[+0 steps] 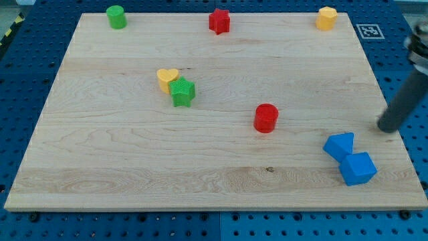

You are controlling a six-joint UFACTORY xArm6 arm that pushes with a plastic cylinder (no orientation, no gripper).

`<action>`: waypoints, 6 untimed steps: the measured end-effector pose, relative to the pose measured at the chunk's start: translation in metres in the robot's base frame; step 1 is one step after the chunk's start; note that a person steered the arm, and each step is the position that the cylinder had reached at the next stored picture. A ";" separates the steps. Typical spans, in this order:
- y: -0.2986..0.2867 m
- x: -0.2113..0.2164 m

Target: Separate the blue blocks

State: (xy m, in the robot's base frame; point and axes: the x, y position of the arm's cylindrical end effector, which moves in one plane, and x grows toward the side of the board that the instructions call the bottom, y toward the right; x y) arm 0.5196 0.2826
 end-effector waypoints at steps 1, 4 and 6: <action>-0.014 0.047; -0.043 0.045; -0.116 0.032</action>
State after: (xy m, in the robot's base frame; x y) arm 0.5520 0.1667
